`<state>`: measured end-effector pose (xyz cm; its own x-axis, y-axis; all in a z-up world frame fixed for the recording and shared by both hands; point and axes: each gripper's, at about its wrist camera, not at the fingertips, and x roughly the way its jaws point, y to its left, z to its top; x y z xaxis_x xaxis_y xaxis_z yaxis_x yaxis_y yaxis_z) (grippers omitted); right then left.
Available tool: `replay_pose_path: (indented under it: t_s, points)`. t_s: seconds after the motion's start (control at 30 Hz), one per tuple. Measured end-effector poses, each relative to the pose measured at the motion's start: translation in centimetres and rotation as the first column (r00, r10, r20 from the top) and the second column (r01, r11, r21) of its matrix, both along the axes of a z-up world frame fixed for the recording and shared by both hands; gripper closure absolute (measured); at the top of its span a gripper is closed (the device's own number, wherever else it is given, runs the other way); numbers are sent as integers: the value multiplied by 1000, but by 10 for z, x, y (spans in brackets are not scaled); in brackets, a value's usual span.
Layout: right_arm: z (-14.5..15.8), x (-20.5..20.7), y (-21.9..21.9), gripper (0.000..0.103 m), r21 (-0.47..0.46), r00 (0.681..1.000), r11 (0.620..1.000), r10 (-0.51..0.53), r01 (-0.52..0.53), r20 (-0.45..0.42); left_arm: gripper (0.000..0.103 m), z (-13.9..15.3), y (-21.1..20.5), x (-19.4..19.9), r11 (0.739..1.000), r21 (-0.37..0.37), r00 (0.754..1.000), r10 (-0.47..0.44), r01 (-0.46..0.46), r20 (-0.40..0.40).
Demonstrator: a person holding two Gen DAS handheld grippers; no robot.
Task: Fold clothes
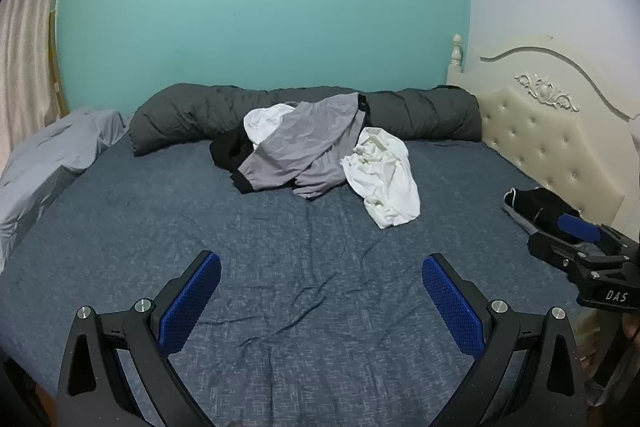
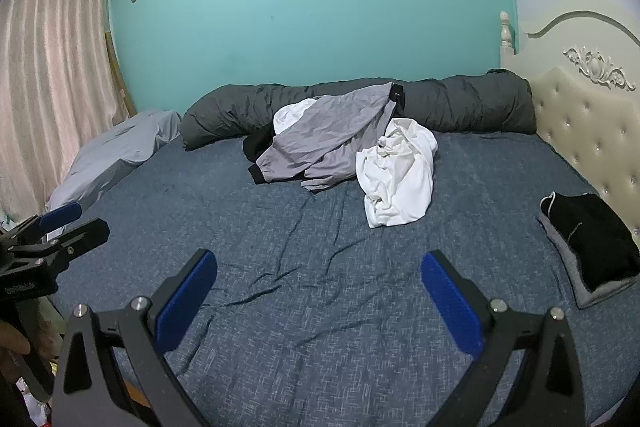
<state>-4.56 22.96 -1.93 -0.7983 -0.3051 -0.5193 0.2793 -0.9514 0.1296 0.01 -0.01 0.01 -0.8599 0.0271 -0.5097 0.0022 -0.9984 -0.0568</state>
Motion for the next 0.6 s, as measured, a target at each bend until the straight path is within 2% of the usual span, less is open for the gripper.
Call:
replay_pose_path:
  t_s: [0.23, 0.6]
  points:
    - [-1, 1, 2, 0, -6, 1000, 1000, -13, 13, -9, 0, 0, -4, 6, 1000, -28, 1000, 4, -5, -17]
    - [-4, 0, 2, 0, 3, 1000, 1000, -23, 23, -9, 0, -3, -5, -7, 1000, -4, 1000, 2, -2, 18]
